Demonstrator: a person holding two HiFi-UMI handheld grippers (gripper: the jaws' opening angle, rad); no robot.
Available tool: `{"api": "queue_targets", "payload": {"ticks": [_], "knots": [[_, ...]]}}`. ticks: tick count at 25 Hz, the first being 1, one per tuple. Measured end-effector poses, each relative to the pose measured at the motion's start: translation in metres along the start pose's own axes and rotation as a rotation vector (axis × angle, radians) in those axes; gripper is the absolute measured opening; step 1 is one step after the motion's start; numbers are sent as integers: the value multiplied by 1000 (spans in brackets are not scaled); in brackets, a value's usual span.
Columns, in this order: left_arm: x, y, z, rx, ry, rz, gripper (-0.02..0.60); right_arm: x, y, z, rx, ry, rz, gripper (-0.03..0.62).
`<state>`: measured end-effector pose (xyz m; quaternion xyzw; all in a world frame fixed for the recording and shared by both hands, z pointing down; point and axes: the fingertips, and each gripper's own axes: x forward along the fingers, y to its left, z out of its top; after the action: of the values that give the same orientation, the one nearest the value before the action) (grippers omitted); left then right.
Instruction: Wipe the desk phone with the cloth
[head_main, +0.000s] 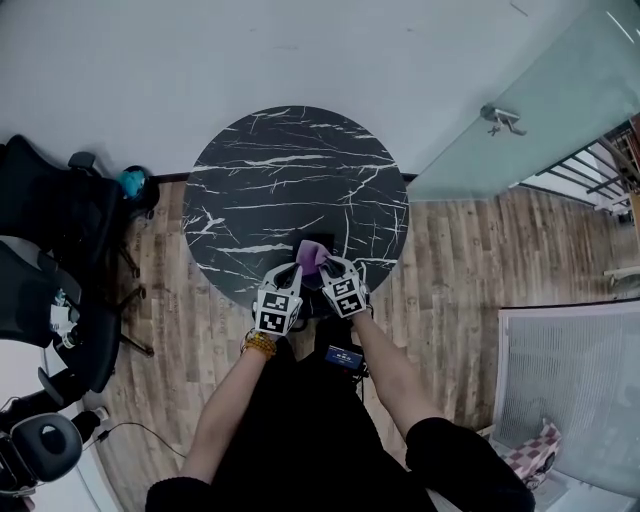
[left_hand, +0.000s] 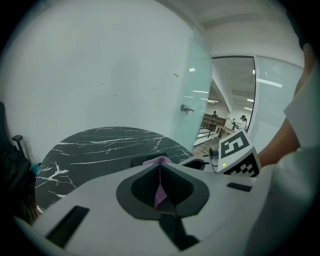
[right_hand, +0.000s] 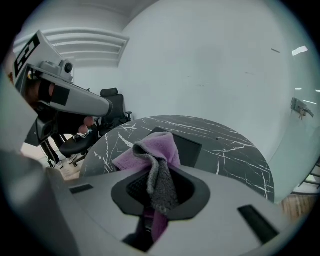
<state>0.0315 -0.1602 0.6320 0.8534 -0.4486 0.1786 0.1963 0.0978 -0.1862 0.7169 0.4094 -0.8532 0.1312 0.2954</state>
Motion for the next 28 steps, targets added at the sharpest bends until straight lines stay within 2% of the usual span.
{"api": "queue_targets", "payload": {"ticks": [19, 28], "knots": [[-1, -4, -7, -4, 9, -3, 18, -6, 19, -22, 34, 9, -3, 60], [-7, -1, -11, -5, 14, 7, 18, -10, 35, -38, 18, 42, 36, 60]]}}
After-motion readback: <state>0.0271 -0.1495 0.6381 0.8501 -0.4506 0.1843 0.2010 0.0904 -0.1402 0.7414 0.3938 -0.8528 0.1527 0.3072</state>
